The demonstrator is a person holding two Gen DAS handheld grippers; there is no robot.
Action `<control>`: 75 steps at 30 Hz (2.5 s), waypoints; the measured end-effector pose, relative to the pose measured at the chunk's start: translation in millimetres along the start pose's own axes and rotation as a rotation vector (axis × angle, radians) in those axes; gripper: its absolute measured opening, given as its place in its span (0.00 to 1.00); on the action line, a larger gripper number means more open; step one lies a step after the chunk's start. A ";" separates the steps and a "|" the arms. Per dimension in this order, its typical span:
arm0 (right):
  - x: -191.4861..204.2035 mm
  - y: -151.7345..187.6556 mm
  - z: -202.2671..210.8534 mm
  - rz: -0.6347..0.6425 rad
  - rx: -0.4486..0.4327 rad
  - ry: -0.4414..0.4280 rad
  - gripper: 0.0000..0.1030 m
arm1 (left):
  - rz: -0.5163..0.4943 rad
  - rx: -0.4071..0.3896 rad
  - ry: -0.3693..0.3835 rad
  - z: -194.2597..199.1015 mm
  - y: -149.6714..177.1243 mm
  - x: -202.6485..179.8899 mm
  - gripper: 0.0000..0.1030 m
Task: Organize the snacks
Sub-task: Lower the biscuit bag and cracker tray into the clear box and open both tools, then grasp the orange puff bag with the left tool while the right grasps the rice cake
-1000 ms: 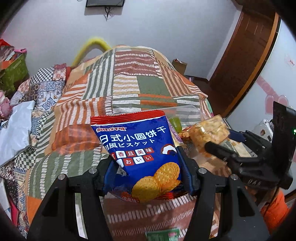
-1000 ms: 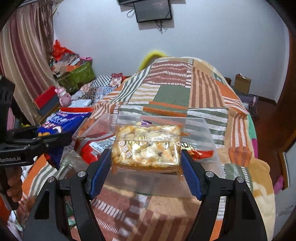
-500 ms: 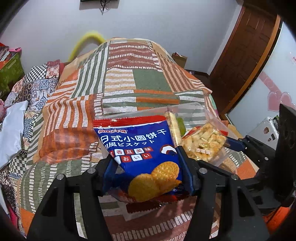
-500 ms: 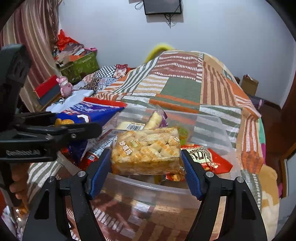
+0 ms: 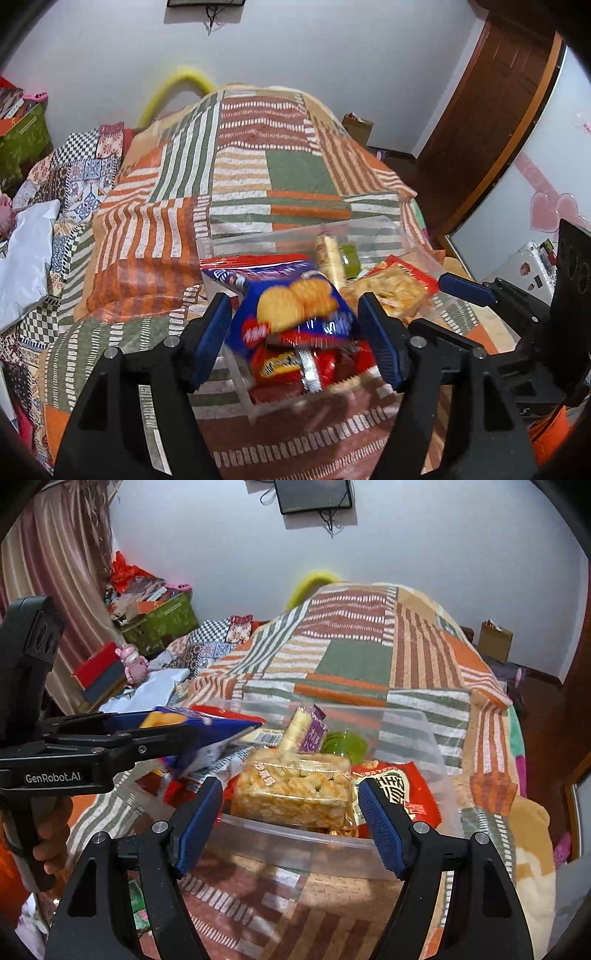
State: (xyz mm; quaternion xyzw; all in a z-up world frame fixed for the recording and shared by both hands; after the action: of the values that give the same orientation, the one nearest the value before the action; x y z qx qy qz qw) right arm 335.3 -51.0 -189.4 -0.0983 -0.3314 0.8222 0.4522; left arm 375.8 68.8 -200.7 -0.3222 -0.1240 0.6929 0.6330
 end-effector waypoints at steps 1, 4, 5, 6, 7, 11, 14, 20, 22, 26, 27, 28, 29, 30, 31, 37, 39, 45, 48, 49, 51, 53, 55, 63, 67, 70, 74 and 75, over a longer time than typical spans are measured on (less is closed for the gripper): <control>0.7 -0.7 3.5 -0.001 -0.004 -0.001 0.71 | -0.002 -0.006 0.002 4.9 0.4 -1.9 0.68; 1.3 -0.4 12.8 -0.005 -0.014 -0.002 0.71 | -0.006 -0.022 0.002 20.3 3.4 -6.7 0.68; 2.6 0.3 17.3 -0.006 -0.017 -0.002 0.71 | -0.008 -0.027 0.000 24.5 4.5 -8.0 0.68; 4.1 0.9 21.5 -0.007 -0.021 -0.003 0.71 | -0.011 -0.032 -0.006 30.5 7.3 -9.1 0.68; 5.5 1.2 24.2 -0.008 -0.023 -0.004 0.71 | -0.016 -0.035 -0.013 35.7 10.1 -10.2 0.68; 12.7 6.0 41.2 -0.009 -0.034 -0.009 0.71 | -0.035 -0.051 -0.040 59.4 23.7 -13.1 0.68; 20.7 11.7 56.2 -0.004 -0.046 -0.014 0.71 | -0.041 -0.058 -0.054 76.0 36.9 -14.9 0.69; 38.7 31.2 81.2 0.003 -0.054 -0.030 0.71 | -0.051 -0.055 -0.095 108.9 78.3 -13.0 0.72; 45.6 41.1 85.9 0.004 -0.047 -0.041 0.71 | -0.050 -0.055 -0.111 116.6 92.0 -10.3 0.75; 58.5 61.5 91.4 0.000 -0.025 -0.070 0.71 | -0.035 -0.032 -0.128 127.6 122.6 -0.8 0.76; 62.7 67.0 91.7 -0.001 -0.016 -0.079 0.71 | -0.028 -0.025 -0.129 128.4 128.5 1.7 0.76; 66.6 71.7 92.3 -0.001 -0.008 -0.087 0.71 | -0.017 -0.019 -0.129 130.6 135.8 5.0 0.76; 72.5 78.5 91.7 0.000 0.004 -0.101 0.71 | -0.005 -0.014 -0.131 132.5 142.8 8.5 0.76; 75.8 82.6 91.8 0.001 0.011 -0.110 0.71 | 0.004 -0.010 -0.137 133.7 149.9 11.1 0.76; 82.0 89.0 90.7 0.006 0.023 -0.124 0.71 | 0.009 -0.004 -0.147 133.9 157.0 14.3 0.76; 121.2 122.3 78.1 0.064 0.101 -0.196 0.71 | -0.002 0.051 -0.218 133.5 200.9 34.1 0.76; 133.5 133.6 72.3 0.084 0.131 -0.225 0.71 | 0.008 0.071 -0.224 133.0 212.5 39.7 0.76; 148.8 157.8 60.0 0.130 0.183 -0.238 0.73 | 0.039 0.094 -0.248 134.1 236.4 57.9 0.76; 143.6 157.5 59.3 0.139 0.176 -0.215 0.77 | 0.082 0.108 -0.252 130.3 244.1 69.0 0.76; 141.2 157.3 58.0 0.135 0.176 -0.208 0.78 | 0.093 0.106 -0.256 129.4 244.8 71.9 0.77; 132.2 155.6 56.0 0.119 0.172 -0.184 0.77 | 0.110 0.102 -0.268 127.9 246.2 79.0 0.78; 124.9 154.0 55.4 0.097 0.171 -0.170 0.78 | 0.132 0.106 -0.260 125.5 247.4 84.4 0.80; 116.1 152.4 54.6 0.073 0.169 -0.157 0.77 | 0.149 0.107 -0.262 122.6 248.1 89.9 0.81; 92.0 154.8 51.0 0.034 0.188 -0.095 0.73 | 0.145 0.071 -0.292 111.5 241.9 98.6 0.87; 86.2 156.4 54.8 0.032 0.189 -0.097 0.59 | 0.128 0.061 -0.307 105.3 237.7 100.5 0.87; 84.4 154.5 54.9 0.032 0.188 -0.097 0.51 | 0.115 0.047 -0.320 104.2 236.3 100.6 0.86; 81.1 151.9 56.1 0.027 0.181 -0.103 0.28 | 0.116 0.037 -0.309 105.8 235.4 101.7 0.83; 80.3 151.1 57.2 0.027 0.178 -0.104 0.24 | 0.112 0.039 -0.307 106.8 234.5 102.1 0.82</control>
State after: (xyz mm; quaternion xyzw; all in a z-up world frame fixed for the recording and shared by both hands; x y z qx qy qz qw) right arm 160.5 -68.3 -230.6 -0.0195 -0.2788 0.8583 0.4303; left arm 125.3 152.3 -284.8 -0.2066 -0.1874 0.7706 0.5731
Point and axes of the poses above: each gripper's, at about its wrist camera, not at the fingertips, and z roughly against the way its jaws point, x to its left, y to its underside, the point moved 10 cm from there along -z, roughly the way its jaws point, and after that the axes turned 5 degrees about z, right-handed, at the moved point
